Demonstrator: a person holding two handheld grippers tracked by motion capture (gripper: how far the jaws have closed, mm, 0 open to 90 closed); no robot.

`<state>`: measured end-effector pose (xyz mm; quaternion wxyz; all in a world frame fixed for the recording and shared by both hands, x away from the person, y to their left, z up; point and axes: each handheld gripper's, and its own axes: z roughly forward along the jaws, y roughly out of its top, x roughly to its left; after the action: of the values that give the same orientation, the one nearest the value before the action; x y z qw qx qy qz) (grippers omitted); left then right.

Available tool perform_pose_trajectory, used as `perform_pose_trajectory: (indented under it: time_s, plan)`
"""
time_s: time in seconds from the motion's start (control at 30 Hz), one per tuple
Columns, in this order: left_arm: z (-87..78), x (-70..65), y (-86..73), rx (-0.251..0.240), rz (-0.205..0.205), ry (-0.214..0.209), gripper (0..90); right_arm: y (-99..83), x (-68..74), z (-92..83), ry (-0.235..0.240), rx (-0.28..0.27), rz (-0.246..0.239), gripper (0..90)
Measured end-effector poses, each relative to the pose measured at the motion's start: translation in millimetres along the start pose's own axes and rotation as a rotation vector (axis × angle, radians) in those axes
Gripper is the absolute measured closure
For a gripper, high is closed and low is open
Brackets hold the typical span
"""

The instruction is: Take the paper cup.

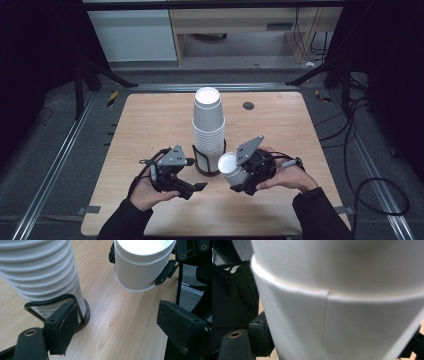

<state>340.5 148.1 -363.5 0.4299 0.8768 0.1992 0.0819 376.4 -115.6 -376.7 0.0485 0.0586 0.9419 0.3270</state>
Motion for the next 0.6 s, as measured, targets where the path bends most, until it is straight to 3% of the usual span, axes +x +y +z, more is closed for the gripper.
perform_pose_trajectory:
  time_s: [0.13,0.6]
  plan:
    - [5.2,-2.2,4.8,0.009,0.018,-0.016,16.5,-0.7,0.9,3.9,0.009,0.008,-0.003,14.8]
    - [13.5,-3.9,12.9,0.000,0.023,-0.050,14.8,1.8,3.1,13.2,0.028,0.007,-0.013,14.7]
